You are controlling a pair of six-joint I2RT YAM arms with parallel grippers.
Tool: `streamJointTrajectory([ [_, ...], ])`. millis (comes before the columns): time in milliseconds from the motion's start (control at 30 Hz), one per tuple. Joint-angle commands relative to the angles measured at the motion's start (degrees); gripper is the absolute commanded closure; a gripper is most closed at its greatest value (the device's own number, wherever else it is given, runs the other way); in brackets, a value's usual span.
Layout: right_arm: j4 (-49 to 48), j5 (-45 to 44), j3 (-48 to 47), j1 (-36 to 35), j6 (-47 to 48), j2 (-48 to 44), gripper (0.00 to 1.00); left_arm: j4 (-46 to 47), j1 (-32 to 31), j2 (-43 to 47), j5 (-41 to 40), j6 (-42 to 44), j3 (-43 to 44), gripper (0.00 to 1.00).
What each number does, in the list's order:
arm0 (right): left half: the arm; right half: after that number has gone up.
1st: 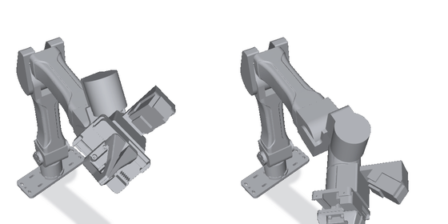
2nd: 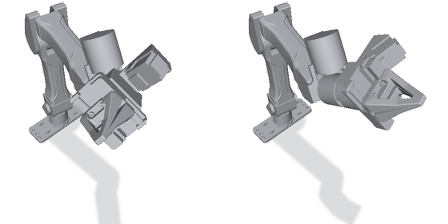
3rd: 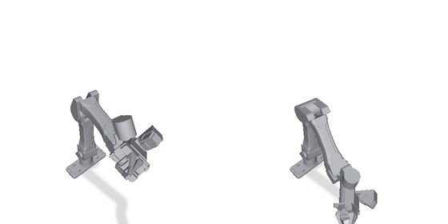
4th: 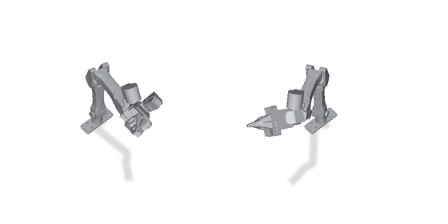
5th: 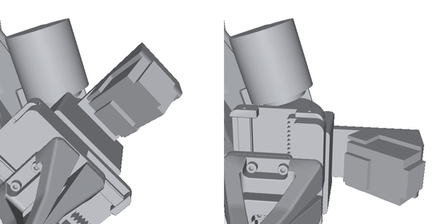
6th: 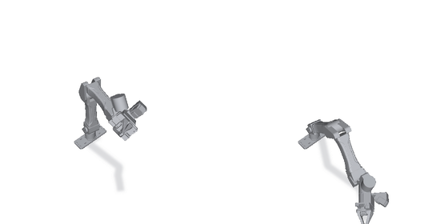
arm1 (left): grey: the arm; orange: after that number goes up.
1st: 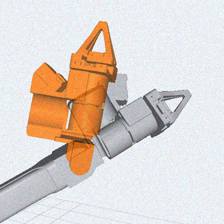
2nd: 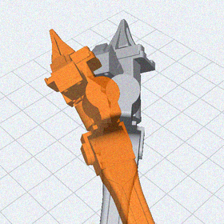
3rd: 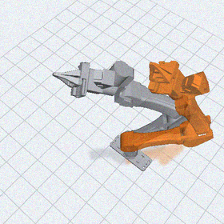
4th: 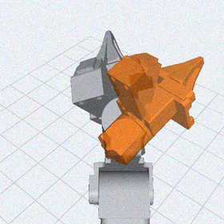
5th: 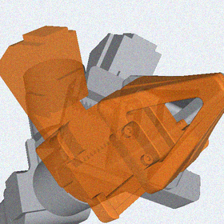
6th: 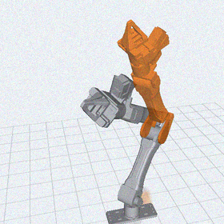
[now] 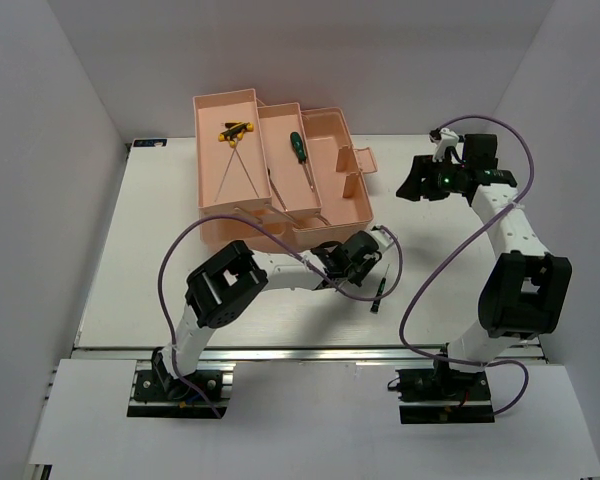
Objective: Sort the tools into containers
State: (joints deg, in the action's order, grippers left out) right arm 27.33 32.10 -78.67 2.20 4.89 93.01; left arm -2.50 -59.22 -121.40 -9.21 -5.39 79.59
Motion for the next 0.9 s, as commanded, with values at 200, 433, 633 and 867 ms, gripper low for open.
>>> streamJointTrajectory([
  [200, -3.77, 2.01, 5.36, 1.76, 4.69, -6.34, 0.11, -9.45, -1.6, 2.83, -9.77, 2.22, 3.63, 1.0],
  [433, -2.03, 9.11, 7.92, 4.66, 9.08, -7.41, 0.77, -10.41, -1.6, 11.62, -6.88, 2.84, 10.82, 1.0],
  [633, 0.18, 8.25, 9.85, 5.45, 11.99, -9.16, 1.0, -19.88, 1.12, 9.18, -9.68, -2.58, 24.88, 1.0],
  [867, 3.77, 9.47, 12.32, 5.36, 12.25, -9.25, 0.79, -25.09, 12.54, -1.28, -12.75, -14.99, 44.92, 1.0],
])
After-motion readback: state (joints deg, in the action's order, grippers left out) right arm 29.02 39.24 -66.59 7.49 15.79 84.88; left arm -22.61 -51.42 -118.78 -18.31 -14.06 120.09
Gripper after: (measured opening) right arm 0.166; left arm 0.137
